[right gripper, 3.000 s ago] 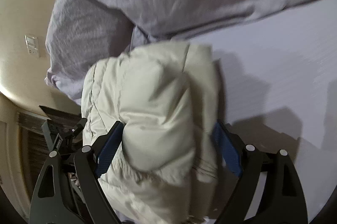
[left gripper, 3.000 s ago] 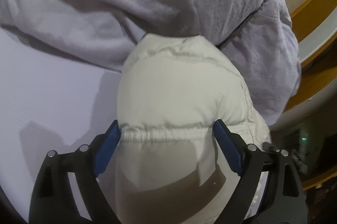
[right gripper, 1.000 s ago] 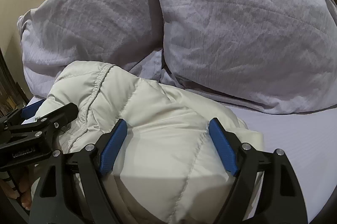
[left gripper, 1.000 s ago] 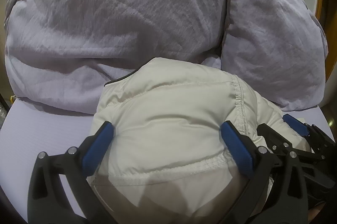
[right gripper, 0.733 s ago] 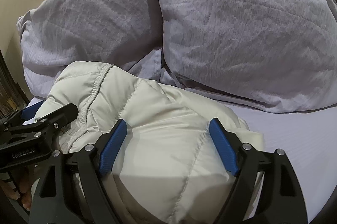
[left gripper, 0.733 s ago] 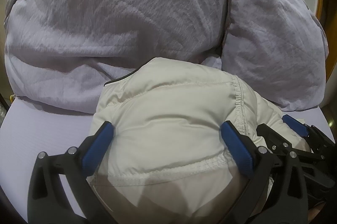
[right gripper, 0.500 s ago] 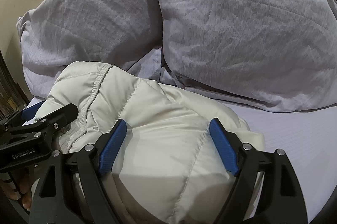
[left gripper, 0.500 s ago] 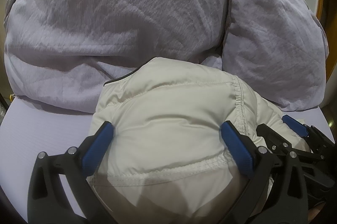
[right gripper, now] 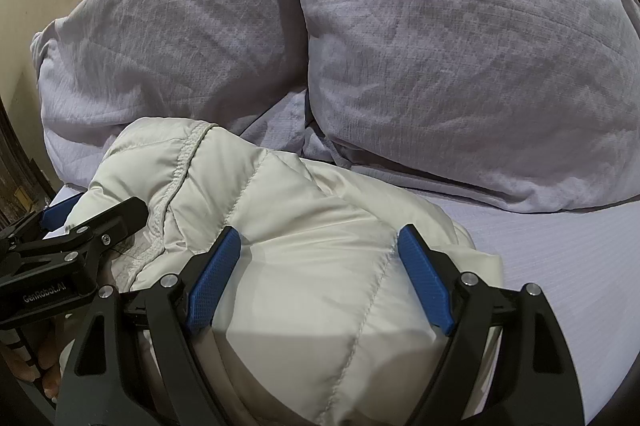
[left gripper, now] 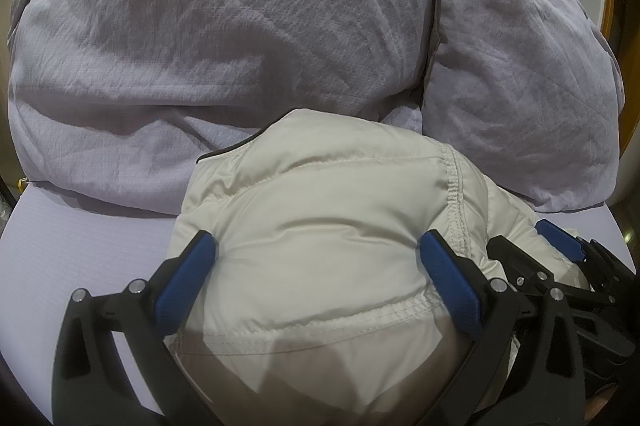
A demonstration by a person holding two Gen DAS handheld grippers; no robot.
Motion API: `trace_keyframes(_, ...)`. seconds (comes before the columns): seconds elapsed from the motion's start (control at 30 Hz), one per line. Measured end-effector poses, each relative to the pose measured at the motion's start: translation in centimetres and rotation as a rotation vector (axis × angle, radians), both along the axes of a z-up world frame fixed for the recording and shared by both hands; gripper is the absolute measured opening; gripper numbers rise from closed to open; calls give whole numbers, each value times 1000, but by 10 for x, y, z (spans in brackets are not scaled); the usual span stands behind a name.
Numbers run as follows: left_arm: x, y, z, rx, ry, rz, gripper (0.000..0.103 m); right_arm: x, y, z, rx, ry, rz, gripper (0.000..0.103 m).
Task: Fold large clothes
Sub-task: 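Press the jacket bundle down against the pillows with both open grippers, then lift both grippers away from the folded jacket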
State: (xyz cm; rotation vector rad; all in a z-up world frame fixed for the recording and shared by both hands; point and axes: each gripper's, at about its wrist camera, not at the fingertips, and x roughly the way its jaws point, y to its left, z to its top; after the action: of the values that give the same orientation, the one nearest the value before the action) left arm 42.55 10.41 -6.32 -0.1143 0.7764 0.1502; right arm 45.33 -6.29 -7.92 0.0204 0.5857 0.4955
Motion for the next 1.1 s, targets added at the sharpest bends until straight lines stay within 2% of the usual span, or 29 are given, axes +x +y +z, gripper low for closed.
trace_keyframes(1.1, 0, 1, -2, 2, -2, 1, 101, -1, 1, -2, 3, -1, 8, 83)
